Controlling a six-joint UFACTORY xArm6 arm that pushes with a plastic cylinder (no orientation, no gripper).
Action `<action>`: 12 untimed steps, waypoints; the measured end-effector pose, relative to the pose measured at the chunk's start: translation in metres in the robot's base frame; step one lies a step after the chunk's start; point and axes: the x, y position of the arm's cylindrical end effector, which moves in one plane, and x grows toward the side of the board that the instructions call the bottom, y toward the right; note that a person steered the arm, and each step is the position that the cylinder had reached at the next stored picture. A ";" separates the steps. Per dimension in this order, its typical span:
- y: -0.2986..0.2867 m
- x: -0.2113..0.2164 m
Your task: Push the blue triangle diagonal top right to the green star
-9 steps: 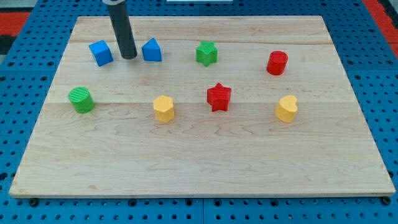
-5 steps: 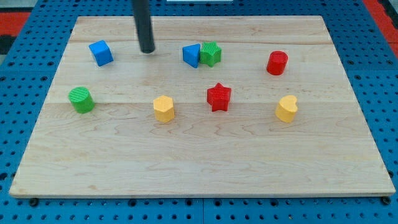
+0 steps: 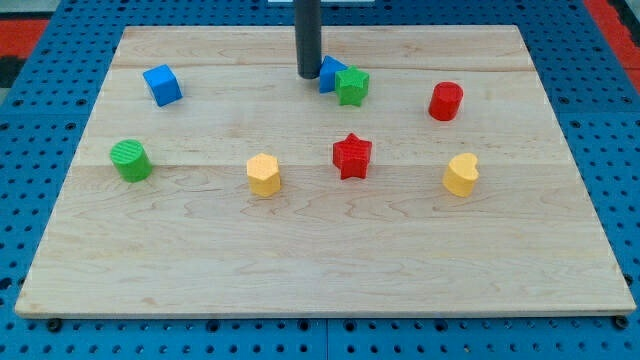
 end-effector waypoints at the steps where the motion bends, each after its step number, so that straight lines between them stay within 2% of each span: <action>1: -0.065 0.023; 2: -0.081 0.048; 3: -0.043 0.038; 5: 0.094 -0.010; 6: 0.122 -0.023; 7: 0.078 -0.008; 8: -0.005 -0.002; 9: -0.009 -0.033; 10: 0.045 -0.055; 12: 0.099 -0.055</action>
